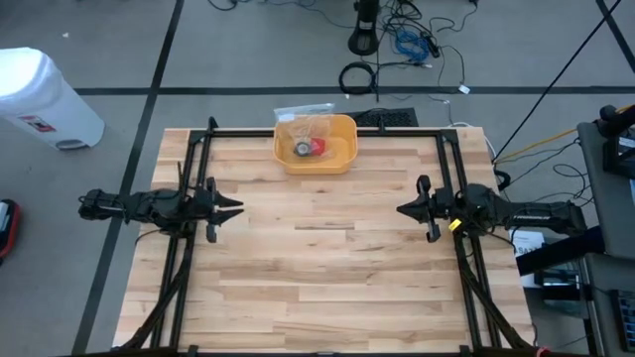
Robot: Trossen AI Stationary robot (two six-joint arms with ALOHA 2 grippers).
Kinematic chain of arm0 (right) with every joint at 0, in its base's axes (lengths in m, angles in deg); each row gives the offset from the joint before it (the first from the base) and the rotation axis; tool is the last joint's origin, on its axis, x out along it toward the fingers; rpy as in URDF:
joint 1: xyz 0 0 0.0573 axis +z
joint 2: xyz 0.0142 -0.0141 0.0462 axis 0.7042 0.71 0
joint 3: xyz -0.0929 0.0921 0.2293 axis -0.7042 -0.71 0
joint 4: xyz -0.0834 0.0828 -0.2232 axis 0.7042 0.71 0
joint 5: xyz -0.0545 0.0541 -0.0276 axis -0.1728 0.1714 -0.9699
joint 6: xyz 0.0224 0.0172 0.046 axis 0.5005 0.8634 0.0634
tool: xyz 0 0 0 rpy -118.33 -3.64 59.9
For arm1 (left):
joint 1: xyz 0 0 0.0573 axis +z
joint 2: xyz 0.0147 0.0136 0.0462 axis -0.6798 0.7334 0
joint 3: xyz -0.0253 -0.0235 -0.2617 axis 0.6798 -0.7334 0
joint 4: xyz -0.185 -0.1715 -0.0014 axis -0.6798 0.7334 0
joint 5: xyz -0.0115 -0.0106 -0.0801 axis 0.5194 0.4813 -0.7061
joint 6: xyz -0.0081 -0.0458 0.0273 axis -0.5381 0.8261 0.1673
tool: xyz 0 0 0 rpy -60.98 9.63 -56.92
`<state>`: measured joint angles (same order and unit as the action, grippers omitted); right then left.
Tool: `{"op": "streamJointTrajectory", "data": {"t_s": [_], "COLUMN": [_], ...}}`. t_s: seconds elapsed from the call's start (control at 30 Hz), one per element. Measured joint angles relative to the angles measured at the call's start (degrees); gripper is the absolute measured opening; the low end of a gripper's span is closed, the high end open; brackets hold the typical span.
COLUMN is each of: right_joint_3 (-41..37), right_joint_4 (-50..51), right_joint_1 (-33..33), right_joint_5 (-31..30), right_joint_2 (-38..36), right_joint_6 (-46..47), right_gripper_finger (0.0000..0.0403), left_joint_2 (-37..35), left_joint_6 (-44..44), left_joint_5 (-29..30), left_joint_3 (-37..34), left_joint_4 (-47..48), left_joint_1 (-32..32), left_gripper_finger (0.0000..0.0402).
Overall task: Roll bandage
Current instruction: Return to Home Position
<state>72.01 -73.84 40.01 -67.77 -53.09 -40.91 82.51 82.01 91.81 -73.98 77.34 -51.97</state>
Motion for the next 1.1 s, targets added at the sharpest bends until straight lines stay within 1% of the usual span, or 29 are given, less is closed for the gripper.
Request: {"op": "streamJointTrajectory", "data": {"t_s": [0.07, 0.17, 0.23, 0.43, 0.53, 0.6, 0.73, 0.83, 1.1], "right_joint_3": [0.00, 0.00, 0.02, 0.02, 0.02, 0.02, 0.02, 0.02, 0.02], "right_joint_4": [0.86, 1.57, 1.20, 2.00, 4.26, 4.94, 7.14, 7.30, 5.48], "right_joint_1": [0.00, 0.04, 0.04, 1.26, 2.59, 3.66, 5.46, 5.68, 5.62], "right_joint_5": [1.90, 2.04, 2.08, 2.20, 1.52, 0.16, -5.58, -5.60, -5.60], "right_joint_2": [-0.07, -0.09, -0.42, -1.58, -1.59, -1.59, -1.59, -1.59, -1.46], "right_joint_6": [0.45, 1.05, 1.09, 2.10, 2.67, 2.69, -0.16, -0.60, -1.17], "right_gripper_finger": [0.0000, 0.0000, 0.0000, 0.0000, 0.0000, 0.0000, 0.0000, 0.0000, 0.0000], "left_joint_2": [-0.02, 0.03, 0.17, -0.04, -0.02, 0.00, 0.01, 0.01, 0.70], "left_joint_6": [0.94, 0.39, -0.56, -2.90, -4.23, -4.45, -4.60, -4.81, -9.44], "left_joint_5": [-1.93, -5.92, -7.47, -7.49, -7.56, -7.61, -7.81, -8.03, -8.03], "left_joint_3": [-1.76, -5.97, -6.71, -6.92, -9.52, -9.66, -9.66, -9.64, -9.64], "left_joint_4": [-1.65, -9.68, -12.26, -13.09, -20.64, -20.91, -20.82, -20.71, -20.67], "left_joint_1": [0.02, 0.00, 0.00, 0.00, 0.00, 0.02, 0.00, 0.02, 0.00], "left_gripper_finger": [0.0102, 0.0101, 0.0102, 0.0102, 0.0101, 0.0101, 0.0102, 0.0101, 0.0102]}}
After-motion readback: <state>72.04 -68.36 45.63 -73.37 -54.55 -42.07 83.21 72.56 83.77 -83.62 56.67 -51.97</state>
